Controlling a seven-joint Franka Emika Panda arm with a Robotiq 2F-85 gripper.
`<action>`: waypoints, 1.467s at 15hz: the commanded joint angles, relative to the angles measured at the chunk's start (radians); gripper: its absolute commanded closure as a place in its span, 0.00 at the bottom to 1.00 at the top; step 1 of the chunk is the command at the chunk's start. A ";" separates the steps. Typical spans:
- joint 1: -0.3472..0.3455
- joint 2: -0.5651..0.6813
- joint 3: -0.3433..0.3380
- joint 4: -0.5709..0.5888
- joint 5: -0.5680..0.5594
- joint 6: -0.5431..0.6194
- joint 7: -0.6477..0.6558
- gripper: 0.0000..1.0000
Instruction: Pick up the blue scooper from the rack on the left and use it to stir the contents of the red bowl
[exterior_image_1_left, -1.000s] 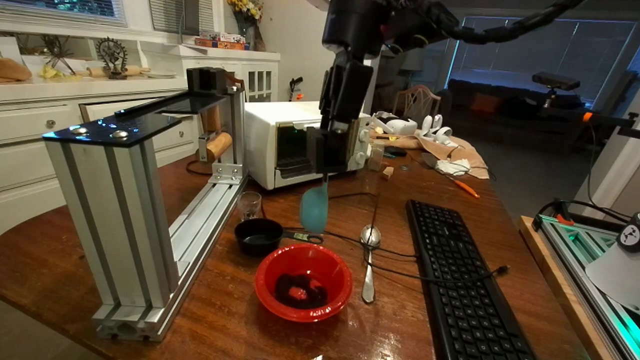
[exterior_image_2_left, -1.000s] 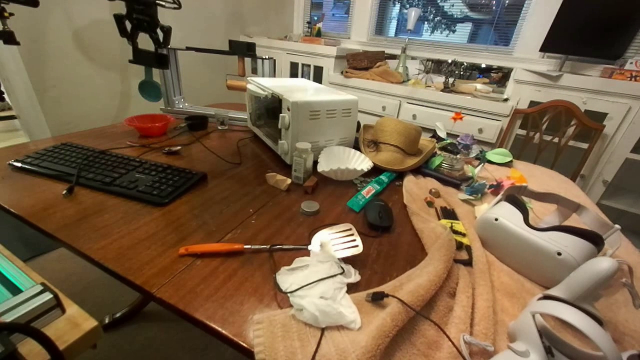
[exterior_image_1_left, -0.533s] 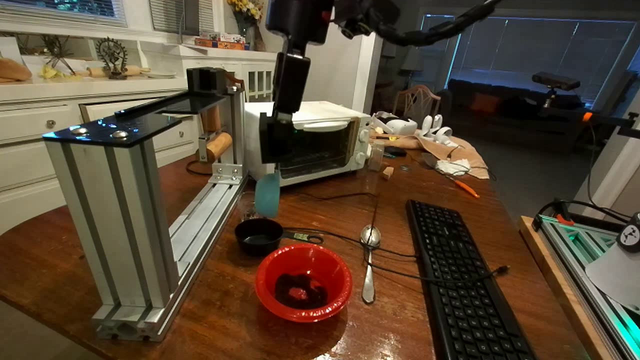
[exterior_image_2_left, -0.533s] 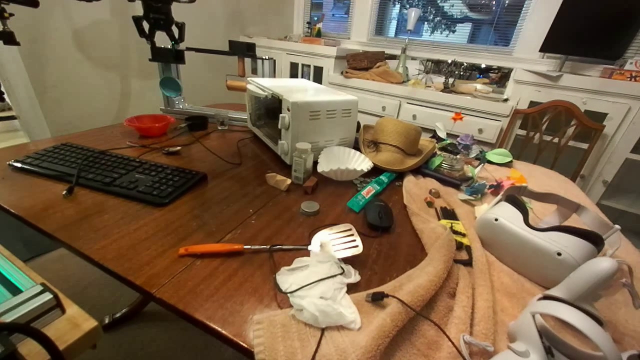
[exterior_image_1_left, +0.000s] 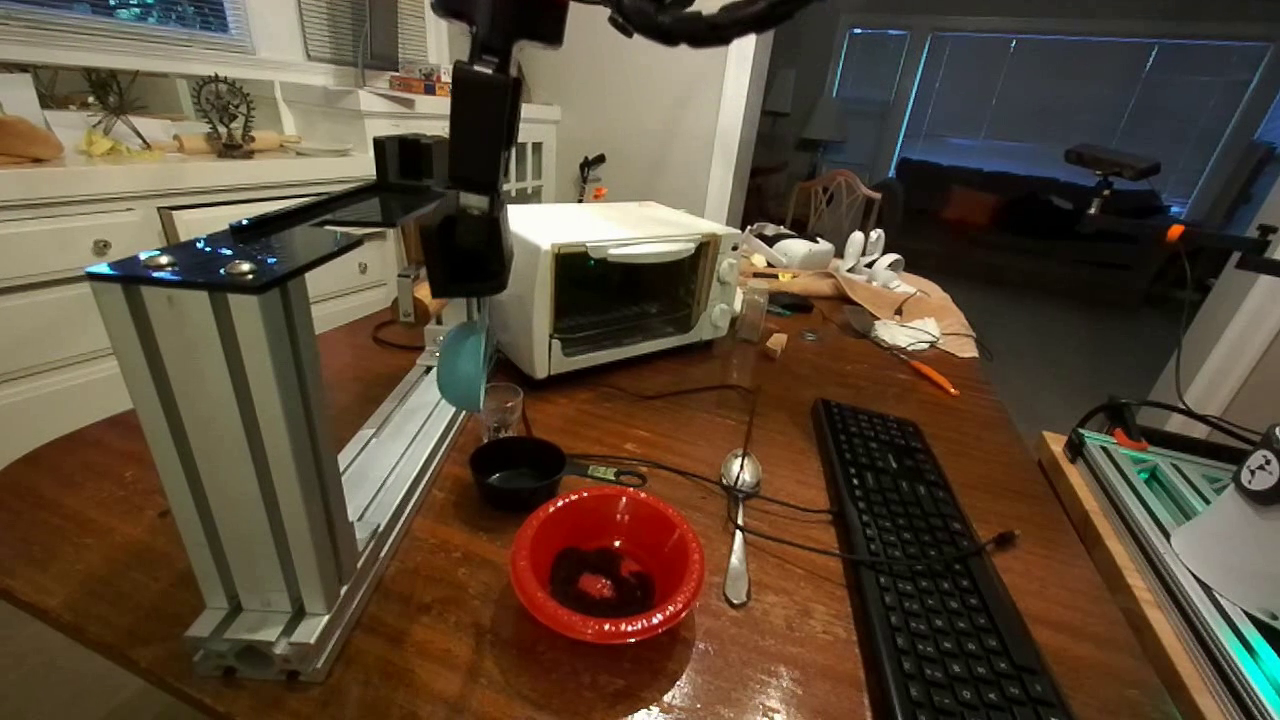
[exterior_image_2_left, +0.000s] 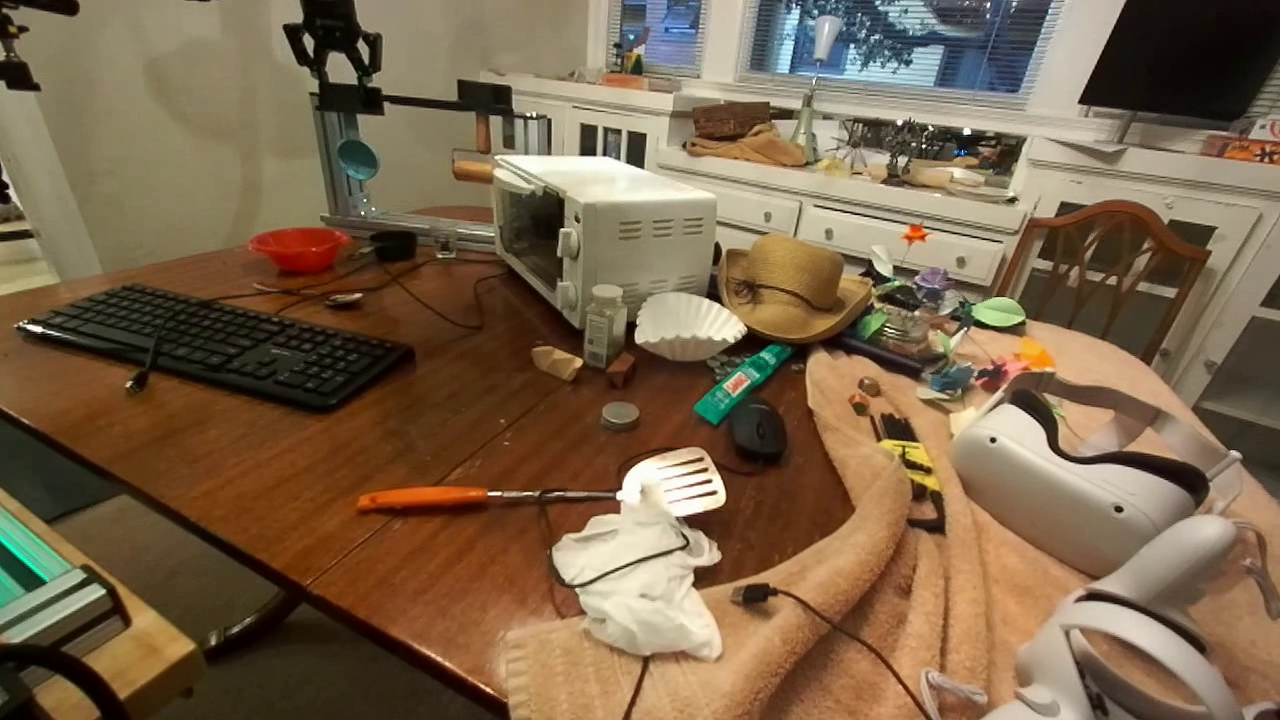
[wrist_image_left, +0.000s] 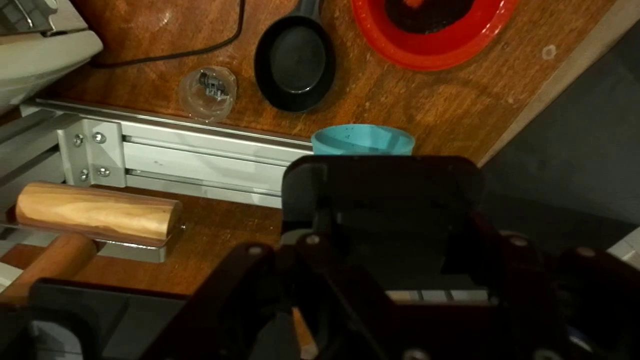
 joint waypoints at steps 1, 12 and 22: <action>-0.001 0.002 -0.021 0.052 -0.013 -0.047 0.054 0.65; -0.017 0.013 -0.022 0.082 0.005 -0.013 0.043 0.65; 0.000 0.132 -0.017 0.262 0.009 -0.055 0.022 0.65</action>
